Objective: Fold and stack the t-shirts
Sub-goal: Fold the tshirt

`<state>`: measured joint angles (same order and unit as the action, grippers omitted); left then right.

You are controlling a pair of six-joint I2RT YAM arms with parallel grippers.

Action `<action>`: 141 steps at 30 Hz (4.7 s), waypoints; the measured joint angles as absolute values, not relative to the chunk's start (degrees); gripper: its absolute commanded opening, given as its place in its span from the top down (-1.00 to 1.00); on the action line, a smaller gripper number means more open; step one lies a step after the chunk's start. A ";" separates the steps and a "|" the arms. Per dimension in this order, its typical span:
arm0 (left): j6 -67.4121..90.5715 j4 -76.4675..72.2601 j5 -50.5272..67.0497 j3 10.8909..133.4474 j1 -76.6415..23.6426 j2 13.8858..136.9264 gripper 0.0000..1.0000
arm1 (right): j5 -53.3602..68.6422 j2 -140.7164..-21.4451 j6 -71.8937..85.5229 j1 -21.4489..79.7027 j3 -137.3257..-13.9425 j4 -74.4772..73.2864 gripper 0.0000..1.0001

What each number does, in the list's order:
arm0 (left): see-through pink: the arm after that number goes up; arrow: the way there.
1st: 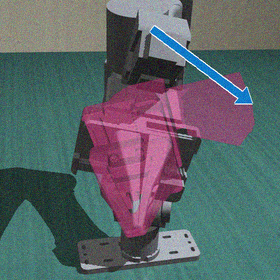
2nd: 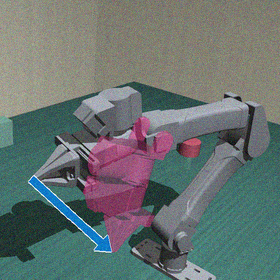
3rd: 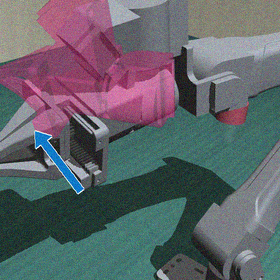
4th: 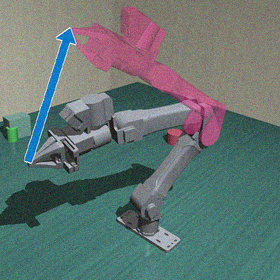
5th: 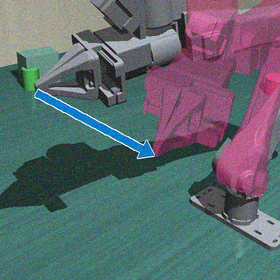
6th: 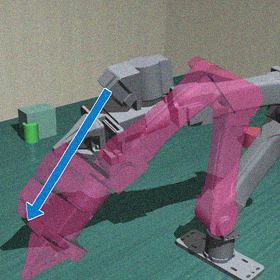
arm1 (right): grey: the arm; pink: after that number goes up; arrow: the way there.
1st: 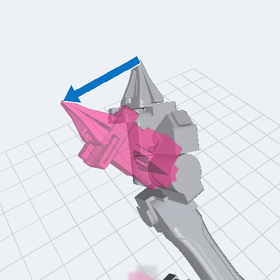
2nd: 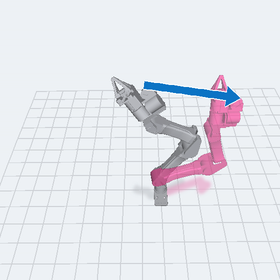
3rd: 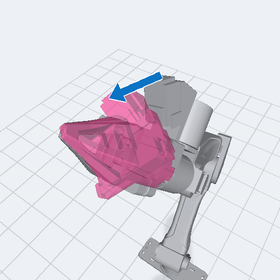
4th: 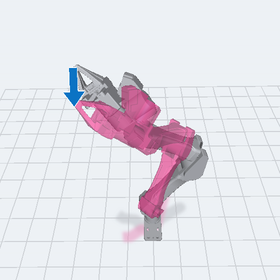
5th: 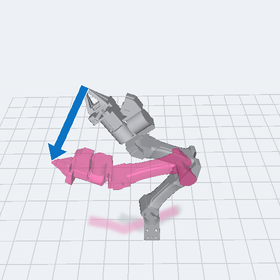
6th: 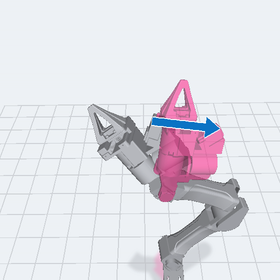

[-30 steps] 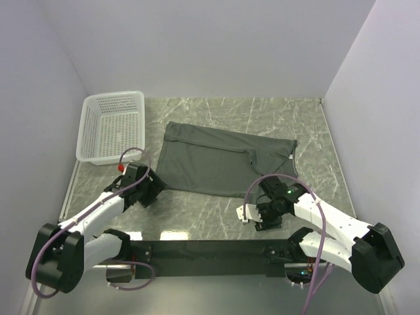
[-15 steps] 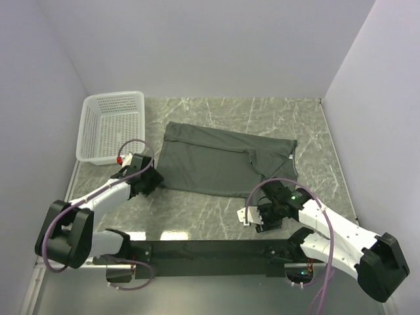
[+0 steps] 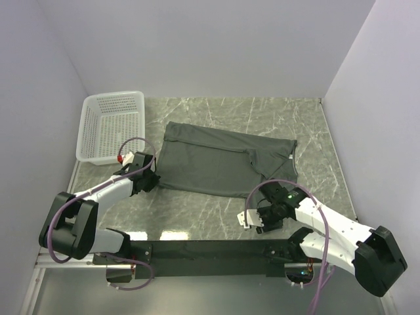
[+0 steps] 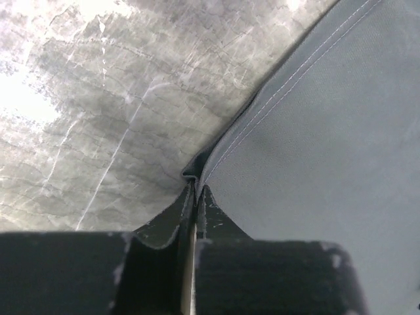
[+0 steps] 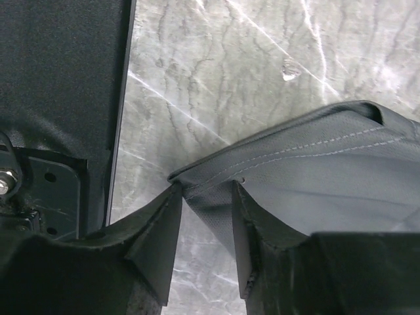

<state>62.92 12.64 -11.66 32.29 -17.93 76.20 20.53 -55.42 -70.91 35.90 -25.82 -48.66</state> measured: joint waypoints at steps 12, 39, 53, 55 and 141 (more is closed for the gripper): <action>61.41 11.55 -10.39 32.29 -17.93 72.95 0.99 | 21.71 -57.28 -68.77 36.23 -26.30 -46.98 0.91; 60.66 14.61 -10.59 40.25 -17.82 73.54 0.99 | 38.50 -51.18 -56.93 -2.55 -40.45 -47.31 1.00; 59.09 15.59 -10.96 50.24 -16.67 82.50 0.99 | 42.78 -60.25 -51.22 -13.67 -45.39 -41.98 1.00; 58.87 15.70 -10.96 51.86 -16.62 84.18 0.99 | 43.00 -61.63 -50.46 -13.98 -46.09 -41.47 1.00; 51.00 22.20 -13.41 78.43 -15.66 111.61 0.99 | 33.61 -109.80 -44.31 -7.25 -89.76 -47.29 0.98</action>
<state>51.00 22.20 -13.41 78.43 -15.66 111.61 33.61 -109.80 -44.31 -7.25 -89.76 -47.29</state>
